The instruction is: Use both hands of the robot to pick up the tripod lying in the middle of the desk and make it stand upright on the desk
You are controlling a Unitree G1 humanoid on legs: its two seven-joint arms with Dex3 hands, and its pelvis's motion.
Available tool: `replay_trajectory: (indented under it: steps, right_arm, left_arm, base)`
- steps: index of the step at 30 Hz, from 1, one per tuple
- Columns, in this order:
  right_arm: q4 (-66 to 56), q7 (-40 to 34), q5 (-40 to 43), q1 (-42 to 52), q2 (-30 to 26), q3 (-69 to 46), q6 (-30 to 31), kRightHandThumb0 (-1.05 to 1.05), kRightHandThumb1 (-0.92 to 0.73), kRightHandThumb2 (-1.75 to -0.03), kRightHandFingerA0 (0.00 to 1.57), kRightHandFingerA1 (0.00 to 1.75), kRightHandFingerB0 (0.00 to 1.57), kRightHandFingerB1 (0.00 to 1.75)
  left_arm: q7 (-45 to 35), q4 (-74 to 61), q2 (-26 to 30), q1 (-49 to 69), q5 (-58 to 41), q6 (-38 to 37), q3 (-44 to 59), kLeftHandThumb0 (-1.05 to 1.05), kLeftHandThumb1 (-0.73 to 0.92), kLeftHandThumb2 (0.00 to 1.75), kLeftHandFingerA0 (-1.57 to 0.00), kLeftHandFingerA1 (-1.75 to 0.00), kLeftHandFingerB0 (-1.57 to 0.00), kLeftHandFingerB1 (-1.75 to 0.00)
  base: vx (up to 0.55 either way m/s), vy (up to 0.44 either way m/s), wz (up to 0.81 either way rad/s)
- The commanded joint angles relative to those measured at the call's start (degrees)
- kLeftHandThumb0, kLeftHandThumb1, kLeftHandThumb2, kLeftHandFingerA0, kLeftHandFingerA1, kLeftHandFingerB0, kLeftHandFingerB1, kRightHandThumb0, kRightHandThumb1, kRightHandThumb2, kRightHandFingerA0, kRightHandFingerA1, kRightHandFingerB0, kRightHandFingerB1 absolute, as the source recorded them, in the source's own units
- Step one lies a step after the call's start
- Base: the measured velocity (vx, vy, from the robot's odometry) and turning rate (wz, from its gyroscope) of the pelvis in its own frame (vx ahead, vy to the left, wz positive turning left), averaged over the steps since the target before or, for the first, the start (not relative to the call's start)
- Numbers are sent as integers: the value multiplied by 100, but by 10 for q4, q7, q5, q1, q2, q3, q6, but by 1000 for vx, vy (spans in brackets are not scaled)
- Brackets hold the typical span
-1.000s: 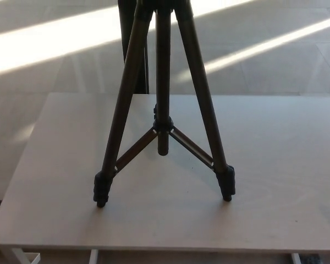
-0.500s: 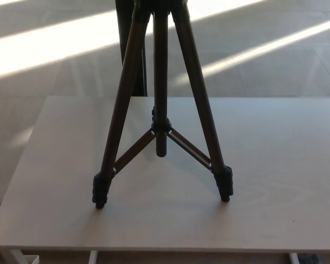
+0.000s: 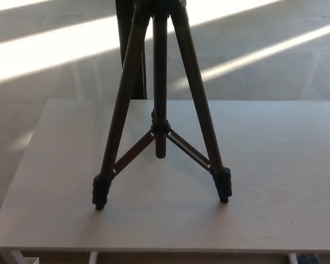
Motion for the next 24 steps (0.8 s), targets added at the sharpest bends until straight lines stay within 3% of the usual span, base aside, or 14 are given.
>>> replay_trajectory:
  steps: [1,6,7,8,14,15,16,17,18,19,20,22,23,24]
  right_arm:
    - [176,-61,94,-92,18,-62,-88,-92,-69,-97,0,9,0,0]
    - [201,-26,75,-80,27,-37,-105,-91,-69,-97,0,5,0,0]
    - [210,-25,74,-80,26,-33,-113,-70,-79,-64,0,7,0,15]
    - [225,-21,66,-78,27,-25,-126,-79,-61,-98,0,16,0,15]
    - [252,-28,49,-84,21,12,-152,-72,-59,-98,3,25,3,24]
    - [252,-32,44,-82,18,19,-156,-75,-74,-62,7,34,8,24]
    - [252,-35,40,-79,13,31,-162,-77,-57,-95,3,41,8,25]
    - [252,-33,46,-78,14,31,-163,-79,-56,-95,9,52,0,31]
    - [249,-25,62,-77,16,25,-163,-74,-71,-62,8,44,11,25]
    - [246,-15,76,-77,18,17,-162,-74,-71,-62,8,44,11,25]
    - [243,-7,81,-76,20,17,-166,-75,-54,-93,2,46,8,27]
    - [251,-4,75,-75,18,25,-177,-69,-73,-64,9,33,11,21]
    - [257,-9,80,-77,18,21,-176,-75,-56,-93,2,41,9,30]
    - [259,-8,87,-78,19,15,-176,-71,-55,-91,3,42,6,34]
  left_arm:
    - [-5,136,30,-22,-73,-92,26,-62,79,63,-29,-63,-27,-44]
    - [-12,152,38,-21,-82,-97,21,-62,61,100,-38,-69,-20,-53]
    - [-15,157,39,-21,-88,-99,23,-67,62,99,-35,-68,-22,-54]
    - [-11,161,40,-22,-97,-101,29,-63,74,63,-42,-68,-35,-48]
    - [-12,184,50,-29,-119,-108,28,-61,75,62,-47,-69,-33,-48]
    - [-10,186,49,-33,-120,-109,26,-61,73,63,-50,-69,-35,-48]
    - [-8,189,48,-38,-123,-111,20,-61,74,63,-50,-70,-35,-49]
    - [-11,191,49,-37,-124,-113,18,-60,75,62,-49,-70,-33,-49]
    - [-16,194,50,-34,-127,-117,15,-59,76,63,-41,-68,-31,-48]
    - [-19,195,51,-34,-130,-118,13,-59,76,63,-41,-68,-31,-48]
    - [-16,196,51,-34,-130,-121,7,-60,75,63,-43,-68,-32,-48]
    - [-3,199,52,-36,-130,-128,-1,-61,73,63,-47,-70,-37,-50]
    - [-2,201,54,-35,-133,-127,-4,-61,73,63,-47,-71,-37,-50]
    - [-1,203,54,-36,-139,-124,-1,-60,72,63,-47,-71,-38,-50]
  base:
    - [0,0,0]
    - [0,0,0]
    - [0,0,0]
    - [0,0,0]
    - [0,0,0]
    - [0,0,0]
    - [0,0,0]
    - [0,0,0]
    - [0,0,0]
    - [0,0,0]
    - [0,0,0]
    - [0,0,0]
    - [0,0,0]
    - [0,0,0]
